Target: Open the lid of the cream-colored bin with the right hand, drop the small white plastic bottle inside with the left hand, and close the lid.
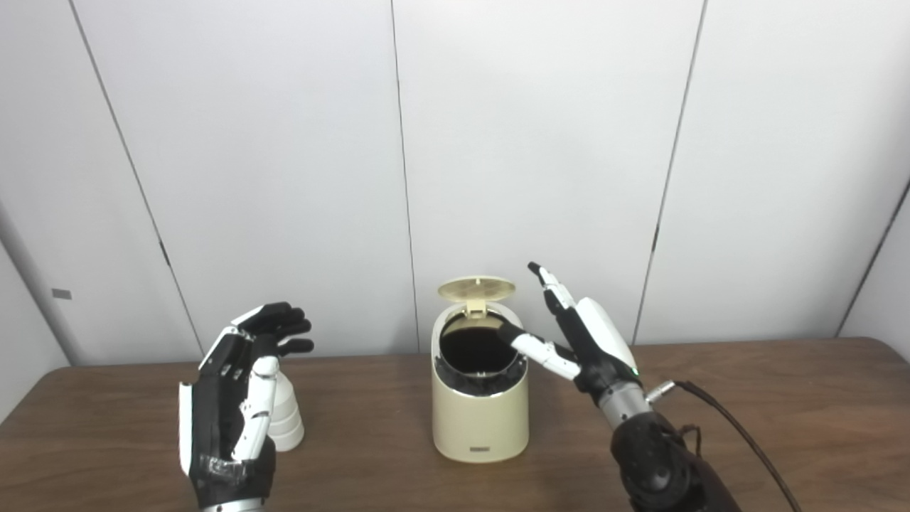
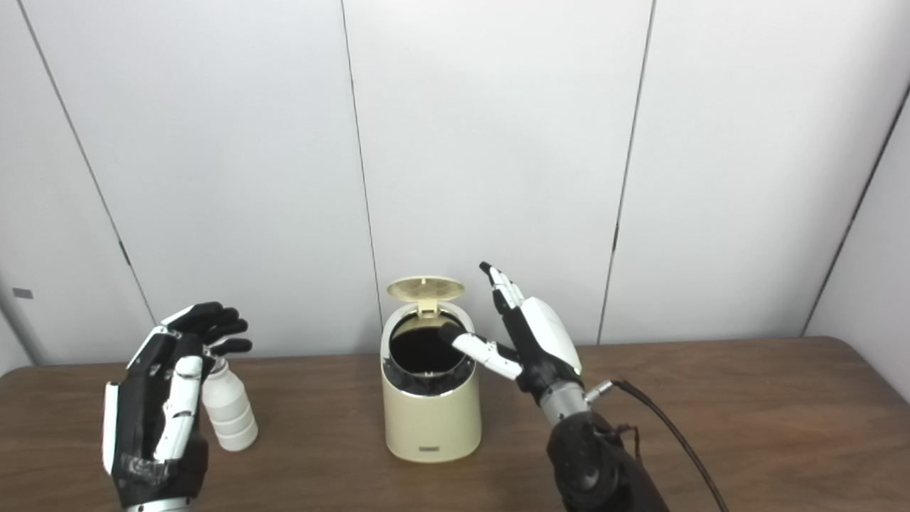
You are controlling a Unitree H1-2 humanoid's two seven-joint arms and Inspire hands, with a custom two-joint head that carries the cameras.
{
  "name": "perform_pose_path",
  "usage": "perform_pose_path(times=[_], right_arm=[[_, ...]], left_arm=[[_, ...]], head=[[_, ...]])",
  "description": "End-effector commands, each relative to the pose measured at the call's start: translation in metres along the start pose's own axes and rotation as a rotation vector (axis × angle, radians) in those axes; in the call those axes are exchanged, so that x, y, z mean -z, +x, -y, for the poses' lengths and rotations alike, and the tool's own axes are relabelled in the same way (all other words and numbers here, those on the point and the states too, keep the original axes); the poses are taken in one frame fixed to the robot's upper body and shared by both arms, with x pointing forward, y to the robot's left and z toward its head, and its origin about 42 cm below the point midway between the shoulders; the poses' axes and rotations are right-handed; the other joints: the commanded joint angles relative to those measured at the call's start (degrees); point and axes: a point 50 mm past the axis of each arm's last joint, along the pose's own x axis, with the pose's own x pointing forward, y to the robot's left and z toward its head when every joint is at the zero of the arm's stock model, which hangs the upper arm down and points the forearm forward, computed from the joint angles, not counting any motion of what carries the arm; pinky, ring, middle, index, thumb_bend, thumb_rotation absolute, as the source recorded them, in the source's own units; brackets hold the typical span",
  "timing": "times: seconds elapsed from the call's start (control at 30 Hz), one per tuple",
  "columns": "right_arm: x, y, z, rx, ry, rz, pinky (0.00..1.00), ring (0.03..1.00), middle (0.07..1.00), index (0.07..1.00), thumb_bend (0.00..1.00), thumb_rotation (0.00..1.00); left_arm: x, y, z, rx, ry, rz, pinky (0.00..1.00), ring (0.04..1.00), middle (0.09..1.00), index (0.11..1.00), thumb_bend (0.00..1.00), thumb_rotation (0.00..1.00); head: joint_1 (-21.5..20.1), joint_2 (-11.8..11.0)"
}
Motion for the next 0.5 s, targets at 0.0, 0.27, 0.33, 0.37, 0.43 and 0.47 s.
perform_pose_path(times=[0.0, 0.27, 0.33, 0.37, 0.43, 0.47], right_arm=[[-0.025, 0.006, 0.014, 0.102, 0.085, 0.147, 0.94, 0.999, 1.0, 1.0, 0.89, 1.0], [-0.026, -0.04, 0.027, 0.268, 0.25, 0.191, 0.88, 0.903, 1.0, 0.99, 0.78, 1.0], [-0.023, -0.051, 0.028, 0.312, 0.252, 0.196, 0.95, 0.932, 0.982, 0.95, 0.53, 1.0], [-0.02, -0.058, 0.028, 0.339, 0.239, 0.2, 0.91, 0.927, 0.944, 0.907, 0.4, 0.9], [-0.013, -0.067, 0.028, 0.374, 0.239, 0.212, 0.83, 0.9, 0.889, 0.851, 0.26, 0.66], [-0.009, -0.072, 0.027, 0.385, 0.261, 0.219, 0.76, 0.862, 0.862, 0.822, 0.22, 0.46]], left_arm=[[-0.012, 0.009, 0.005, 0.023, -0.011, 0.071, 0.58, 0.659, 0.668, 0.66, 0.31, 0.47], [-0.012, 0.01, 0.003, 0.021, -0.008, 0.073, 0.58, 0.658, 0.667, 0.658, 0.3, 0.47], [-0.012, 0.011, 0.001, 0.02, -0.008, 0.072, 0.58, 0.66, 0.669, 0.66, 0.3, 0.47], [-0.011, 0.011, 0.001, 0.02, -0.008, 0.071, 0.58, 0.66, 0.67, 0.66, 0.3, 0.47], [-0.011, 0.011, -0.001, 0.02, -0.005, 0.07, 0.58, 0.659, 0.67, 0.661, 0.31, 0.47], [-0.011, 0.011, -0.001, 0.022, -0.002, 0.069, 0.58, 0.659, 0.67, 0.66, 0.31, 0.47]], head=[[0.0, -0.1], [-0.4, -0.3], [-0.5, -0.5], [-0.5, -0.5], [-0.7, -0.5], [-0.8, -0.6]])
